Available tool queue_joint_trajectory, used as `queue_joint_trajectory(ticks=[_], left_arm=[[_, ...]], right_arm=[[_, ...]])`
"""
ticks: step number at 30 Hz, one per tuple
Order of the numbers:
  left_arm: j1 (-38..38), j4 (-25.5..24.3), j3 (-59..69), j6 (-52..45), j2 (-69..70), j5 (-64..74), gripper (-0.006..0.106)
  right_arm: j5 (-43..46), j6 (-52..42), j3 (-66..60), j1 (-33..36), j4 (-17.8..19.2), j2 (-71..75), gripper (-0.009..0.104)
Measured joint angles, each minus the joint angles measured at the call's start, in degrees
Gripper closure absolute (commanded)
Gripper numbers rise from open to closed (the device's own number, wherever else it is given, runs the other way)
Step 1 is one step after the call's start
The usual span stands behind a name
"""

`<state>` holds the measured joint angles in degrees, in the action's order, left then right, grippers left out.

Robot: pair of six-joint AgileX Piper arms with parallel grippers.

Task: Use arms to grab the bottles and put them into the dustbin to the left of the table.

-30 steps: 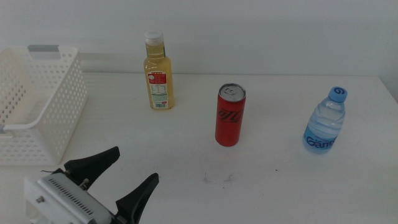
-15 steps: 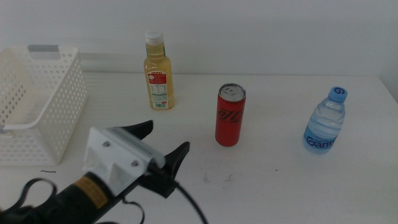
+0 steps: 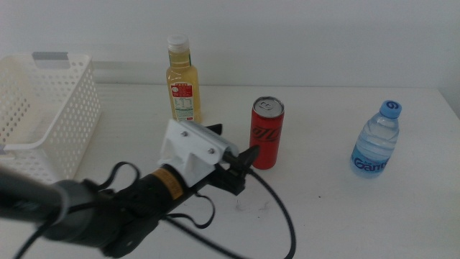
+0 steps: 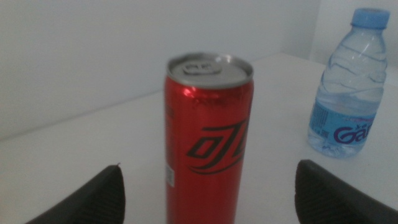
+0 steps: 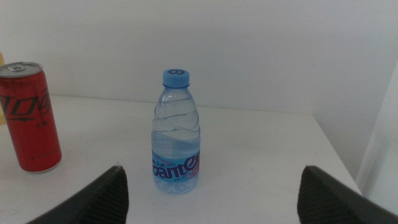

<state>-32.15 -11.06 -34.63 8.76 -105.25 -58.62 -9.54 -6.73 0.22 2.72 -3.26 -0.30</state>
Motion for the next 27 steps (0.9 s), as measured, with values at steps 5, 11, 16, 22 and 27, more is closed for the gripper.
queue_joint_trajectory(ticks=[5, 11, 16, 22, 27], left_arm=[[0.0, -2.4, -6.3, 3.1, -7.1, 0.0, 0.007], [0.0, -3.4, -13.1, 5.5, -13.3, 0.0, 0.007], [0.0, -3.4, -17.5, 6.5, -17.5, 0.0, 0.007], [0.0, -3.7, -21.6, 6.8, -21.0, 0.0, 0.007], [0.0, -3.8, -24.1, 6.9, -22.4, 0.0, 0.007]], right_arm=[[0.0, 0.0, 0.0, 0.0, 0.0, 0.0, 0.006], [0.0, 0.0, 0.0, 0.0, 0.0, 0.0, 0.006], [0.0, 0.0, 0.0, 0.0, 0.0, 0.0, 0.006], [0.0, 0.0, 0.0, 0.0, 0.0, 0.0, 0.006], [0.0, 0.0, 0.0, 0.0, 0.0, 0.0, 0.006]])
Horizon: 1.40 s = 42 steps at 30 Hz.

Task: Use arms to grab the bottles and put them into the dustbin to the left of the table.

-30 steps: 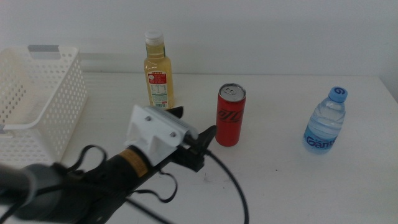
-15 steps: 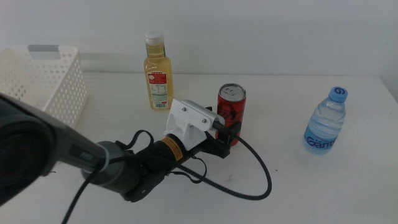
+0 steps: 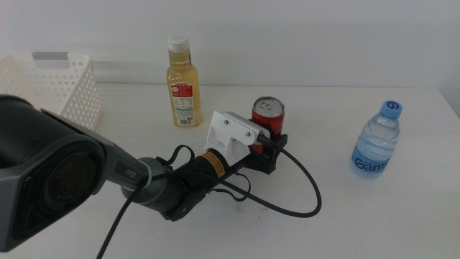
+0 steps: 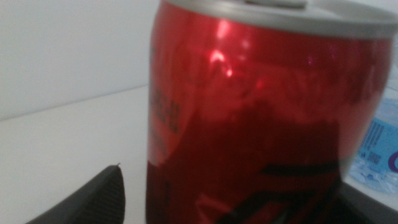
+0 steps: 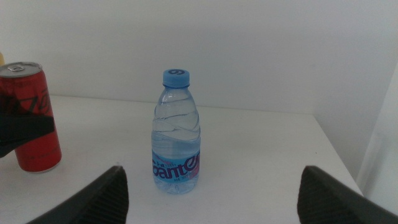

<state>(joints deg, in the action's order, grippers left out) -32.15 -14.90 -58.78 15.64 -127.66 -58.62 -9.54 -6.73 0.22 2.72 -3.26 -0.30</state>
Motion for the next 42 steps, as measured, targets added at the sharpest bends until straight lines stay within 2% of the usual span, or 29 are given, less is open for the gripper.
queue_joint_trajectory(ticks=[4, 7, 15, 16, 20, 23, 31, 35, 37, 39, 42], left_arm=[[0.0, -0.1, -1.1, 0.0, -0.7, 0.0, 0.009], [-0.1, -0.1, -1.1, 0.0, -1.0, 0.4, 0.022], [-0.2, 1.1, -1.2, -2.6, -1.0, 0.6, 0.086], [-0.2, 1.1, -1.2, -2.5, -1.0, 0.6, 0.102], [-0.2, 1.2, -0.1, -0.7, 0.8, 2.3, 0.102], [-0.2, 0.4, 2.2, -0.2, 5.8, 10.4, 0.102], [-0.4, -1.6, 3.3, 8.3, 27.8, 54.3, 0.102], [-0.4, -1.0, 1.9, 10.0, 37.7, 75.4, 0.102], [0.0, 0.4, -1.4, 8.7, 40.7, 87.3, 0.102], [1.7, 4.0, -6.5, 4.1, 41.6, 97.3, 0.102], [8.0, 9.5, -14.2, -5.3, 41.5, 109.4, 0.102]], right_arm=[[0.0, 0.0, 0.0, 0.0, 0.0, 0.0, 0.006], [0.0, 0.0, 0.0, 0.0, 0.0, 0.0, 0.006], [0.0, 0.0, 0.0, 0.0, 0.0, 0.0, 0.006], [0.0, 0.0, 0.0, 0.0, 0.0, 0.0, 0.006], [0.0, 0.0, 0.0, 0.0, 0.0, 0.0, 0.006], [0.0, 0.0, 0.0, 0.0, 0.0, 0.0, 0.006], [0.0, 0.0, 0.0, 0.0, 0.0, 0.0, 0.006], [0.0, 0.0, 0.0, 0.0, 0.0, 0.0, 0.006], [0.0, 0.0, 0.0, 0.0, 0.0, 0.0, 0.006], [0.0, 0.0, 0.0, 0.0, 0.0, 0.0, 0.006], [0.0, 0.0, 0.0, 0.0, 0.0, 0.0, 0.006]])
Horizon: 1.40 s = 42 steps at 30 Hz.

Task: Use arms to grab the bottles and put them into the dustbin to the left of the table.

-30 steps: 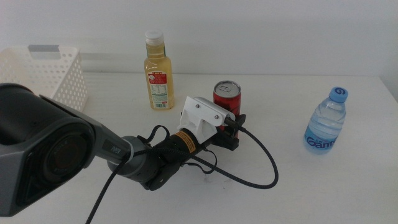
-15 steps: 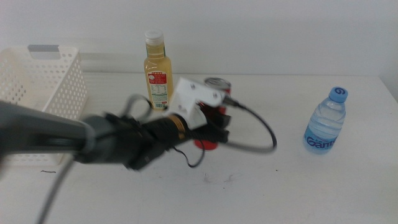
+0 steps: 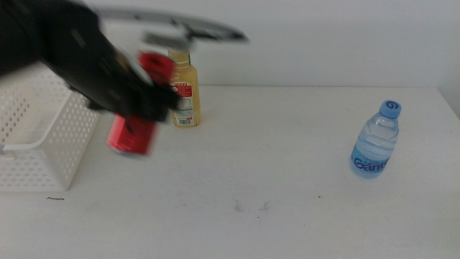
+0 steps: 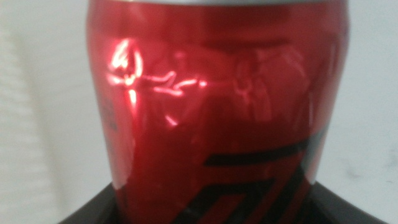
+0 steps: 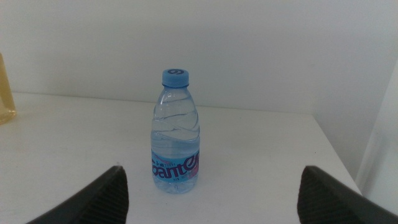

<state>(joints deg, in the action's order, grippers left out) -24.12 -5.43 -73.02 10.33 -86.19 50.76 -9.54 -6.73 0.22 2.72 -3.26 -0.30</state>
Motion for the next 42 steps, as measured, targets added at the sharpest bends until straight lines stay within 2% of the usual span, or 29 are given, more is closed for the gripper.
queue_joint_trajectory(ticks=[3, 9, 13, 17, 22, 26, 29, 35, 36, 42], left_arm=[[7.9, 2.6, -6.3, -6.3, -1.0, 5.8, 0.102], [24.6, 3.6, -14.3, -11.7, -6.2, 9.0, 0.102], [32.8, 4.5, -18.1, -17.3, -11.5, 9.5, 0.102], [37.4, 6.6, -21.7, -21.5, -17.0, 9.3, 0.102], [38.9, 8.1, -23.3, -24.4, -23.4, 7.1, 0.099], [38.9, 8.9, -23.3, -25.1, -27.7, 5.0, 0.084], [38.9, 9.2, -23.3, -25.2, -30.2, 3.9, 0.063], [38.9, 8.4, -23.5, -25.4, -32.7, 2.4, 0.011], [38.9, 8.0, -23.6, -25.4, -32.7, 2.3, 0.006], [38.5, 6.8, -23.6, -25.4, -29.9, 4.3, 0.007]], right_arm=[[0.0, 0.0, 0.0, 0.0, 0.0, 0.0, 0.006], [0.0, 0.0, 0.0, 0.0, 0.0, 0.0, 0.006], [0.0, 0.0, 0.0, 0.0, 0.0, 0.0, 0.006], [0.0, 0.0, 0.0, 0.0, 0.0, 0.0, 0.006], [0.0, 0.0, 0.0, 0.0, 0.0, 0.0, 0.006], [0.0, 0.0, 0.0, 0.0, 0.0, 0.0, 0.006], [0.0, 0.0, 0.0, 0.0, 0.0, 0.0, 0.006], [0.0, 0.0, 0.0, 0.0, 0.0, 0.0, 0.006], [0.0, 0.0, 0.0, 0.0, 0.0, 0.0, 0.006], [0.0, 0.0, 0.0, 0.0, 0.0, 0.0, 0.006]])
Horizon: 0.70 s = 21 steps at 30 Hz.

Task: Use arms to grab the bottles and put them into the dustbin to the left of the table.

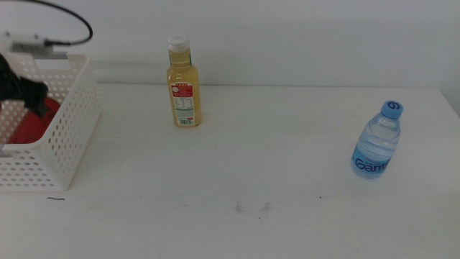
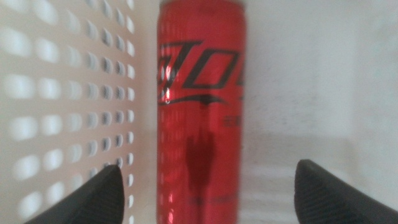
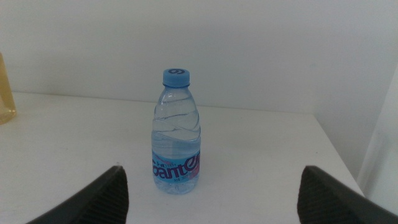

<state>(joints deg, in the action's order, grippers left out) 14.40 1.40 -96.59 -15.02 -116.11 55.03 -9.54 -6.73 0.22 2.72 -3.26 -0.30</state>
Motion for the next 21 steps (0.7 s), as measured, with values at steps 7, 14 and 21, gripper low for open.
queue_joint_trajectory(ticks=[7, 14, 21], left_arm=[[-6.6, -0.9, 3.3, 1.8, 17.9, -2.1, 0.007], [-20.6, -8.6, 28.1, 15.0, 41.6, -24.2, 0.007], [-26.3, -25.1, 61.3, 35.2, 48.9, -65.5, 0.007]], right_arm=[[0.0, 0.0, 0.0, 0.0, 0.0, 0.0, 0.006], [0.0, 0.0, 0.0, 0.0, 0.0, 0.0, 0.006], [0.0, 0.0, 0.0, 0.0, 0.0, 0.0, 0.006]])
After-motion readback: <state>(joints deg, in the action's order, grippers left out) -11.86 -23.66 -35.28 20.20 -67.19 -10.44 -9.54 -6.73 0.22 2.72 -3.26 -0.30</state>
